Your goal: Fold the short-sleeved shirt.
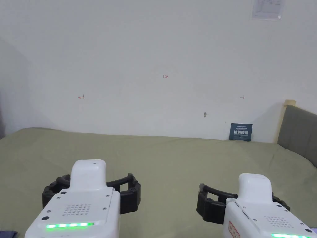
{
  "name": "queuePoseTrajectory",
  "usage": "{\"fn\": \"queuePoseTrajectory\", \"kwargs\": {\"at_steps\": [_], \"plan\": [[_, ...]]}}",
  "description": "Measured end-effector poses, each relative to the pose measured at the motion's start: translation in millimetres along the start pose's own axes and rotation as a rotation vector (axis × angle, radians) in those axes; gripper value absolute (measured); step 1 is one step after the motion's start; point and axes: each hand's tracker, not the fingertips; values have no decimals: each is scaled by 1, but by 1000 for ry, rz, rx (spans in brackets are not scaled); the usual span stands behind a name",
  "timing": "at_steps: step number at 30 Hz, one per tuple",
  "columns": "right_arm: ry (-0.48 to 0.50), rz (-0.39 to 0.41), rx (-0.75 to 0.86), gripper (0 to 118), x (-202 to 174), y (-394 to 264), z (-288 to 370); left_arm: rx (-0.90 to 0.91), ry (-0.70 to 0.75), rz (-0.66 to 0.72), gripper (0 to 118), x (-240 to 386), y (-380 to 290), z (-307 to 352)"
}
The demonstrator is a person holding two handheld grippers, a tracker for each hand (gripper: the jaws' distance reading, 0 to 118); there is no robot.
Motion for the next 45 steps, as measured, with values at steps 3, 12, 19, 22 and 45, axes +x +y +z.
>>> {"fn": "queuePoseTrajectory", "kwargs": {"at_steps": [3,12,19,22,45], "plan": [[2,10,-2,118,1,1,-1,-5,-27,-10,117,0,-1,1],[149,-113,2,118,19,10,3,-37,-41,12,117,0,-1,-6],[14,-26,5,118,19,15,-5,-55,-27,-8,117,3,-2,-14],[33,-71,-46,118,22,17,-10,-73,-21,8,117,3,-2,-20],[3,-33,-69,118,18,20,-21,-82,-22,-13,117,2,3,-31]]}}
